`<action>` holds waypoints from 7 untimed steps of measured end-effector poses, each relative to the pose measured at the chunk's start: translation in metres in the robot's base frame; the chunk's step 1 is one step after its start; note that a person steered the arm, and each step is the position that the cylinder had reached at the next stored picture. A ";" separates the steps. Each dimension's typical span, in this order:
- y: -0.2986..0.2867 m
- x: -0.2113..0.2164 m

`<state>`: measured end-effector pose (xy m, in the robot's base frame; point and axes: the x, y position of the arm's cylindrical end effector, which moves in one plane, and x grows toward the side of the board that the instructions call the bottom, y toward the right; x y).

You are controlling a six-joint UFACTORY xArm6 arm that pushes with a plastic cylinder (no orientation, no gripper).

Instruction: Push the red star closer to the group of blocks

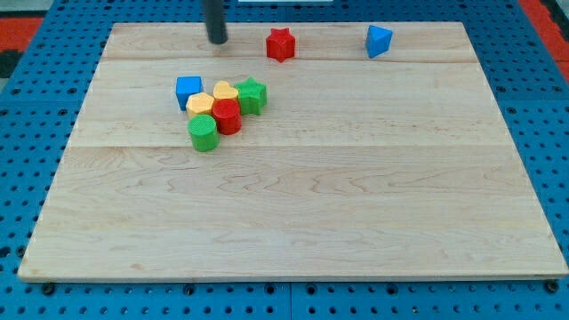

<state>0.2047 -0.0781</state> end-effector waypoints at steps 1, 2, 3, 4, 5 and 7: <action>0.068 -0.011; 0.112 0.013; 0.083 0.015; 0.050 0.020; 0.021 0.020; -0.003 0.009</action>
<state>0.2134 -0.0814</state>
